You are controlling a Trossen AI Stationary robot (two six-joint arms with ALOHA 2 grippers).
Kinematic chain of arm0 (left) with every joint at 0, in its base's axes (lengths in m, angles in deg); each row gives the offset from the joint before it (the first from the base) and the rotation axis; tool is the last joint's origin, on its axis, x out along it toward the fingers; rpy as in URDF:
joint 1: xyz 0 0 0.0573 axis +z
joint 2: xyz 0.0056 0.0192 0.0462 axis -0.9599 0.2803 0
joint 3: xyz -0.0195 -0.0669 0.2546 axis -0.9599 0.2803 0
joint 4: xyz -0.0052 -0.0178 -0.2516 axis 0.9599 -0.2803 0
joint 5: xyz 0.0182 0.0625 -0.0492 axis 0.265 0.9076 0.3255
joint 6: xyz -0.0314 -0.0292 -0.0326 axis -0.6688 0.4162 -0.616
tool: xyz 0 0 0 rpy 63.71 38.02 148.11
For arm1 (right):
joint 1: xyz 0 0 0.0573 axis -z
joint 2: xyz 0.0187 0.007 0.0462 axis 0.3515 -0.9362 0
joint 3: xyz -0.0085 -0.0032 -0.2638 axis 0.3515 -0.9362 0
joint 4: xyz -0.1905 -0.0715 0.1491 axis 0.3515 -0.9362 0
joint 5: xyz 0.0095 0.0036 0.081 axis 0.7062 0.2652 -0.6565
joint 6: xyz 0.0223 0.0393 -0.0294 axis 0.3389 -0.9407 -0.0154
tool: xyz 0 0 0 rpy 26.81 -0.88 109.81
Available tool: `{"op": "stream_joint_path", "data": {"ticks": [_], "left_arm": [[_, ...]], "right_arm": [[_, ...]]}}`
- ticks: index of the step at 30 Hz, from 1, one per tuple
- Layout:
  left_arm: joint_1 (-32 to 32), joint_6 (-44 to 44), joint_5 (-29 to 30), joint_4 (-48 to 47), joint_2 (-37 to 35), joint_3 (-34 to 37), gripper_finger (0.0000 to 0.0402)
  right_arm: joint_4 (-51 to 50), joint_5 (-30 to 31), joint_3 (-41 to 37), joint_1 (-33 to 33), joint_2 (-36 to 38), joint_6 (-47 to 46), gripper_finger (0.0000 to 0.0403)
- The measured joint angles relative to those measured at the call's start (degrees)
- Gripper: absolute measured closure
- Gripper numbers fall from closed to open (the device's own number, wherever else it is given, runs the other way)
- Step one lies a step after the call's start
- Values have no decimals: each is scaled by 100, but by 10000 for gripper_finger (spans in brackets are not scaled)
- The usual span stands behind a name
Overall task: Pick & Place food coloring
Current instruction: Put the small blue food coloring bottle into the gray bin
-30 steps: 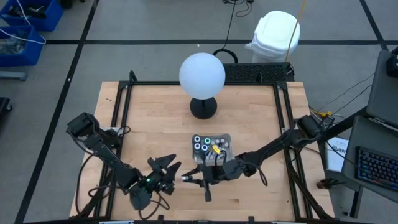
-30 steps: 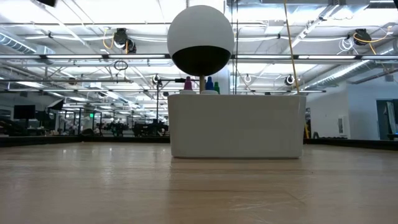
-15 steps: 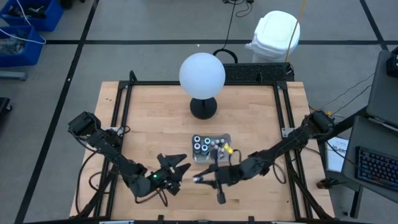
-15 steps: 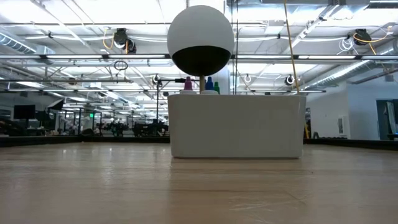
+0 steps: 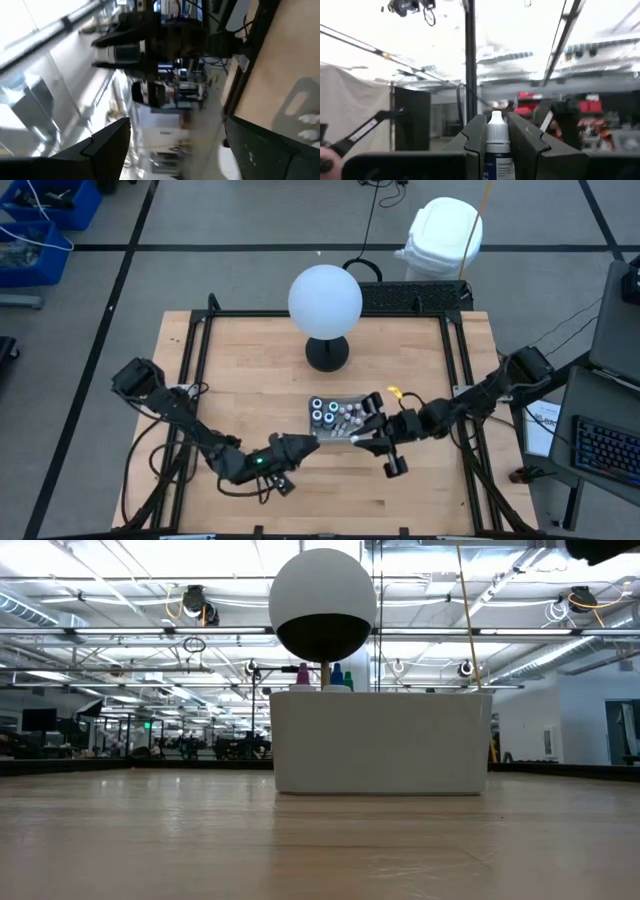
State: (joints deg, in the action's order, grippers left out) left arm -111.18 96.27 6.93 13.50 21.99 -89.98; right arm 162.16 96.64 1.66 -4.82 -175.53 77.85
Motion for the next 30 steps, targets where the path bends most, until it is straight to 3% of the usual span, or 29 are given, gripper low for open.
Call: {"op": "stream_joint_path", "data": {"ticks": [8, 16, 30], "left_arm": [[315, 431, -283, 450, 2, 2, 80], [383, 949, -1424, 415, 4, 2, 80], [1158, 908, -2443, 592, 4, 4, 80]], "right_arm": [[-501, -63, 0, 104, -11, -31, 348], [-803, -54, 2, 317, -13, 225, 348], [-825, -358, 2, 601, -15, 338, 348]]}}
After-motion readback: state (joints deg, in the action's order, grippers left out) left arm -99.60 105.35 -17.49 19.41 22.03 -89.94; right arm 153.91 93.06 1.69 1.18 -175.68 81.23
